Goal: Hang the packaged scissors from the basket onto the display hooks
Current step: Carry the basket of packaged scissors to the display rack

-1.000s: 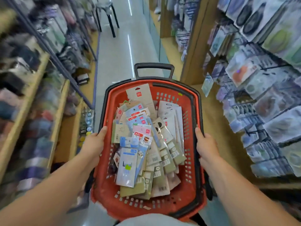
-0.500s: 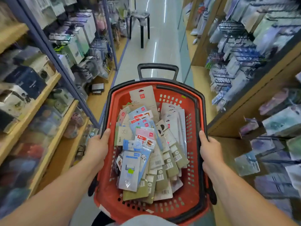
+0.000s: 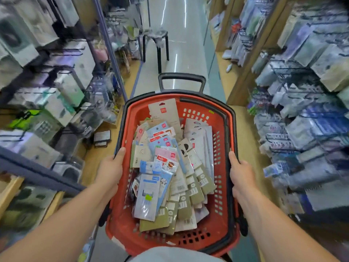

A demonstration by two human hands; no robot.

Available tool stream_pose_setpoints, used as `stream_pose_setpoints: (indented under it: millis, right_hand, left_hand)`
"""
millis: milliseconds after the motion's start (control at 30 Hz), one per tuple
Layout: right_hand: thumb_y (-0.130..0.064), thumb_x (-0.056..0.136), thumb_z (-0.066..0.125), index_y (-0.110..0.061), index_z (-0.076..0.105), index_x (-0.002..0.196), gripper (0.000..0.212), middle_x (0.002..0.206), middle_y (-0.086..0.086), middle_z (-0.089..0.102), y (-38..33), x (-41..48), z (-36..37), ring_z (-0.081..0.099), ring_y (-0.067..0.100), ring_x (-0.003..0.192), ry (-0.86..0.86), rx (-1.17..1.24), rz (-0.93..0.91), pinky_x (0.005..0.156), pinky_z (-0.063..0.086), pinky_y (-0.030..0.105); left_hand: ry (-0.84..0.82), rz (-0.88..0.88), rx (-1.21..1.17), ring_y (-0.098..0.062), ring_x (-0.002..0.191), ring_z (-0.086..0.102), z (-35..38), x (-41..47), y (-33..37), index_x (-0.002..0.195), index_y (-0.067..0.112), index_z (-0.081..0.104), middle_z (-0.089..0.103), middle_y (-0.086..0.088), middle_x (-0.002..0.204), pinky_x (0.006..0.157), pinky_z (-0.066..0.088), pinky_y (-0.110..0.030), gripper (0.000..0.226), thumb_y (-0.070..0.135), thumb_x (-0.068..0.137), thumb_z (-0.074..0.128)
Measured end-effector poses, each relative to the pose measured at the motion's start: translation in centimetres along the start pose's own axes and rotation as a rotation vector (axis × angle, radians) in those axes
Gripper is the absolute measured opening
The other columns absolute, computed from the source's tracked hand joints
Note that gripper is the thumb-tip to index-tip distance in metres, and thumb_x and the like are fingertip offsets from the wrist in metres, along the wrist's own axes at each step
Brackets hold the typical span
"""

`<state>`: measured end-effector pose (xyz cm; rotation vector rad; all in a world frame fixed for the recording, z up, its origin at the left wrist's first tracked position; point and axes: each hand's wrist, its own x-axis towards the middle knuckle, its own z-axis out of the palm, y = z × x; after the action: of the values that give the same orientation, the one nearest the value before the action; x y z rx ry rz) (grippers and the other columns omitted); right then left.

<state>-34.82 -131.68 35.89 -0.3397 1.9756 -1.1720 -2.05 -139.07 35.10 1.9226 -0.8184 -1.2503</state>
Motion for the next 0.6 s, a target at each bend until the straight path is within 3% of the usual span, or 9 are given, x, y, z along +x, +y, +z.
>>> stream_pose_setpoints:
  millis: [100, 200, 267, 333, 433, 533, 600]
  right_hand:
    - [-0.054, 0.100, 0.062, -0.009, 0.072, 0.098, 0.046, 0.100, 0.020, 0.077, -5.5, 7.7, 3.8, 0.075, 0.040, 0.094, -0.062, -0.001, -0.001, 0.089, 0.059, 0.061]
    - [-0.055, 0.099, 0.061, -0.004, 0.071, 0.100, 0.051, 0.089, 0.022, 0.074, -11.3, 14.6, 6.8, 0.073, 0.039, 0.082, -0.107, -0.007, -0.004, 0.078, 0.061, 0.054]
    - [-0.058, 0.098, 0.061, -0.004, 0.071, 0.101, 0.055, 0.084, 0.016, 0.072, -15.1, 18.6, 9.1, 0.071, 0.035, 0.077, -0.126, -0.025, -0.007, 0.074, 0.060, 0.051]
    - [-0.056, 0.099, 0.061, -0.009, 0.072, 0.096, 0.048, 0.089, 0.016, 0.076, -18.9, 22.0, 11.8, 0.074, 0.036, 0.082, -0.145, -0.025, -0.002, 0.081, 0.061, 0.056]
    - [-0.051, 0.101, 0.061, -0.009, 0.070, 0.093, 0.043, 0.100, 0.021, 0.077, -23.8, 26.9, 16.7, 0.076, 0.040, 0.092, -0.137, -0.025, 0.005, 0.086, 0.061, 0.061]
    - [-0.052, 0.101, 0.060, -0.006, 0.071, 0.098, 0.048, 0.102, 0.021, 0.076, -28.2, 31.9, 22.3, 0.075, 0.040, 0.094, -0.131, -0.045, -0.005, 0.085, 0.061, 0.061]
    - [-0.055, 0.100, 0.060, -0.004, 0.070, 0.099, 0.051, 0.101, 0.022, 0.076, -31.0, 35.4, 26.3, 0.076, 0.040, 0.093, -0.111, -0.040, -0.010, 0.086, 0.060, 0.063]
  left_hand:
    - [0.035, -0.007, 0.006, -0.027, 0.071, 0.068, 4.7, 5.5, 4.9, 0.091, 0.009, 0.070, 0.073, -0.010, 0.078, 0.066, 0.058, -0.039, 0.043, 0.048, 0.105, 0.057]
    - [0.063, 0.013, -0.015, -0.019, 0.055, 0.052, 8.3, 10.6, 10.2, 0.076, 0.014, 0.061, 0.056, 0.003, 0.057, 0.054, 0.038, -0.030, 0.044, 0.046, 0.106, 0.056]
    - [0.084, 0.008, -0.032, -0.019, 0.051, 0.039, 10.2, 14.2, 13.4, 0.067, 0.015, 0.048, 0.042, 0.001, 0.051, 0.052, 0.029, -0.030, 0.051, 0.047, 0.105, 0.056]
    - [0.099, -0.010, -0.041, -0.022, 0.057, 0.042, 11.8, 18.3, 16.4, 0.070, 0.010, 0.049, 0.044, -0.008, 0.062, 0.056, 0.033, -0.032, 0.055, 0.054, 0.103, 0.057]
    - [0.115, -0.020, -0.065, -0.026, 0.066, 0.052, 14.2, 25.0, 20.4, 0.093, -0.004, 0.067, 0.057, -0.015, 0.076, 0.060, 0.041, -0.034, 0.060, 0.055, 0.102, 0.059]
    - [0.097, -0.011, -0.072, -0.026, 0.070, 0.057, 16.6, 32.4, 24.7, 0.088, 0.000, 0.067, 0.061, -0.012, 0.074, 0.060, 0.045, -0.035, 0.052, 0.049, 0.104, 0.059]
    - [0.058, -0.006, -0.111, -0.027, 0.076, 0.066, 18.0, 37.9, 28.0, 0.085, 0.006, 0.067, 0.070, -0.010, 0.080, 0.070, 0.056, -0.039, 0.046, 0.048, 0.104, 0.059]
